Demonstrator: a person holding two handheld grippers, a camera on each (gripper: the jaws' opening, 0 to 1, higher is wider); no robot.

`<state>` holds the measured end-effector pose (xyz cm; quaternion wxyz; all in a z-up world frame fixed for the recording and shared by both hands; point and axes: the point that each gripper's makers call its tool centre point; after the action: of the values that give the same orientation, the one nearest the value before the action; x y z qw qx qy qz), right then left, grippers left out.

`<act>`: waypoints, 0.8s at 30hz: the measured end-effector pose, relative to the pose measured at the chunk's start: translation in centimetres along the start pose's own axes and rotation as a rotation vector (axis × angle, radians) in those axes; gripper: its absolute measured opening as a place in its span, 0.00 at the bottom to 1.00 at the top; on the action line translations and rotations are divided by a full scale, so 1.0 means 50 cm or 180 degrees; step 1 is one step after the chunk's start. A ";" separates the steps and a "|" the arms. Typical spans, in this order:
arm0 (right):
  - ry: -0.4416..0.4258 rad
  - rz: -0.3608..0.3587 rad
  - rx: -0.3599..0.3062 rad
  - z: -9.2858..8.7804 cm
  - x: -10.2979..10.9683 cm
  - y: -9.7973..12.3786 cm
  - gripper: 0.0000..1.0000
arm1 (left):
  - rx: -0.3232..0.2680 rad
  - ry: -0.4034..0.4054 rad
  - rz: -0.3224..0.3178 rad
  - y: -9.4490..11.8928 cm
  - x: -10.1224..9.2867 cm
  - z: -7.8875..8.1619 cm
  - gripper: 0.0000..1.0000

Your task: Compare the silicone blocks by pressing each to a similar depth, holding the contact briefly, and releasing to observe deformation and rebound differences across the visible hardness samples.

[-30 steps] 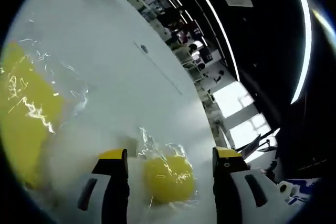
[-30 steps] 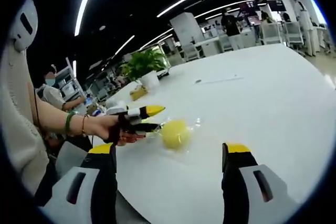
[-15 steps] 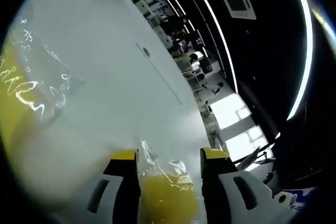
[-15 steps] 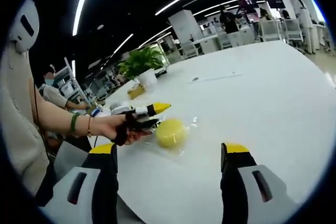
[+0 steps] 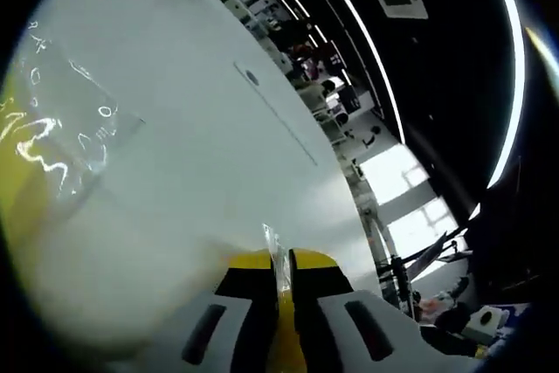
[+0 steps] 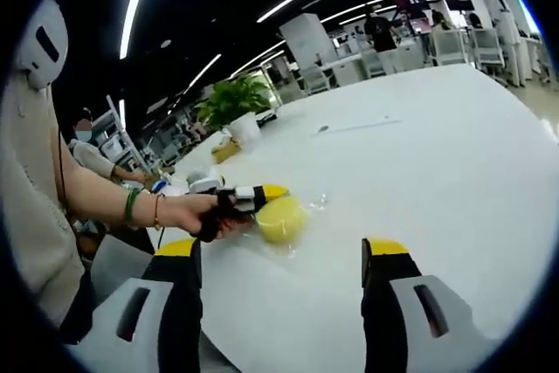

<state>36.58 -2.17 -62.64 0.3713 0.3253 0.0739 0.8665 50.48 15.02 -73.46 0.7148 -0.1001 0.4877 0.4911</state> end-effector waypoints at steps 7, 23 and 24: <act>0.0012 0.0014 0.0003 0.003 0.000 -0.002 0.67 | 0.0115 -0.0012 0.0022 0.002 -0.005 0.000 0.00; 0.0049 0.0070 0.0032 0.007 0.028 0.008 0.62 | 0.0309 -0.0704 0.0073 0.038 -0.061 0.006 0.00; 0.0055 0.0079 0.0032 0.007 0.032 0.008 0.61 | 0.0332 -0.0887 0.0070 0.043 -0.064 0.008 0.00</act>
<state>35.74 -1.39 -61.41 0.3582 0.3205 0.0773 0.8735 48.89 14.40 -69.99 0.7744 0.0117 0.4096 0.4821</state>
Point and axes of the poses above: the point that each gripper's makers call its tool centre point, and the gripper's own axes: y roughly backward along the fingers, x roughly to its left, z roughly out of its top, and after that the axes turned 5 degrees about -y, right-handed
